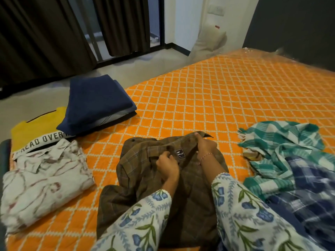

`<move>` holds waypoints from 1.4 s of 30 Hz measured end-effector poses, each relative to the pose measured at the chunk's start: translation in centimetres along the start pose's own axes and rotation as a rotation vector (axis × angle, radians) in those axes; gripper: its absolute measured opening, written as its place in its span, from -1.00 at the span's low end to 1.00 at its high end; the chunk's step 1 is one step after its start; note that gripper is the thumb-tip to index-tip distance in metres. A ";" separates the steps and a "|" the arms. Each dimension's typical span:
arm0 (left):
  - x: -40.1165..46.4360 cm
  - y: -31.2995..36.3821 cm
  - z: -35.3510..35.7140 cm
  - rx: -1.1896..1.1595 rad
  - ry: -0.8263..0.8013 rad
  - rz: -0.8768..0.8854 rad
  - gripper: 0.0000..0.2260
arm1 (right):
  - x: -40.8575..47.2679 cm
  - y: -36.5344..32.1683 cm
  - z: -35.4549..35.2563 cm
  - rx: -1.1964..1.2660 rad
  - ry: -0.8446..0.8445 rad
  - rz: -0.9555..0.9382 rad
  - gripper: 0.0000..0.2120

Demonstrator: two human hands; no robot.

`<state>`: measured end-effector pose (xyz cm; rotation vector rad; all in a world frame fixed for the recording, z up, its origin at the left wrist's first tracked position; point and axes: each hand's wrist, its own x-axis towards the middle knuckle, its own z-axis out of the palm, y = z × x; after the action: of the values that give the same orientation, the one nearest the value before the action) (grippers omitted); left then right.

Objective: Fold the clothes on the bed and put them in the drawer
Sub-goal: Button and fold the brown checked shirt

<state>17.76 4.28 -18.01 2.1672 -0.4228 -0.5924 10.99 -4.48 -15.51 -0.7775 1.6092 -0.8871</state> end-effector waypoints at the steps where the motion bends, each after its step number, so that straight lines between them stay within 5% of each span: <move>1: 0.5 -0.1 0.5 -0.002 0.016 -0.025 -0.76 | 0.8 -0.1 0.3 -0.024 -0.030 -0.003 -0.74; 5: 2.0 -1.2 1.5 0.068 0.075 -0.008 -0.82 | 3.1 0.2 0.3 0.084 0.132 -0.040 -0.84; 8: 3.2 -1.5 2.4 0.052 0.091 -0.021 -0.87 | 3.2 0.9 0.5 0.090 0.104 -0.123 -0.97; 14: 3.3 -0.3 3.3 -0.610 0.187 -0.497 -0.93 | 1.4 2.2 1.4 -0.135 -0.070 -0.341 -0.89; 20: 3.6 0.6 3.7 -0.903 0.179 -0.592 -0.86 | 0.0 4.5 2.3 -0.473 -0.151 -0.485 -0.88; 30: 5.3 1.0 4.6 -0.883 0.061 -0.650 -0.84 | 0.3 6.1 3.5 -0.598 -0.228 -0.387 -0.86; 34: 5.2 1.9 4.1 -0.580 0.174 -0.596 -0.60 | 0.7 6.1 3.5 -0.632 -0.260 -0.336 -0.77; 42: 5.1 1.9 3.9 -0.313 0.094 -0.529 -0.64 | 1.0 5.5 3.7 -0.503 -0.213 -0.231 -0.82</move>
<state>19.67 -1.79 -20.00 1.9861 0.2926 -0.7789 14.18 -3.15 -21.21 -1.3842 1.5865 -0.5319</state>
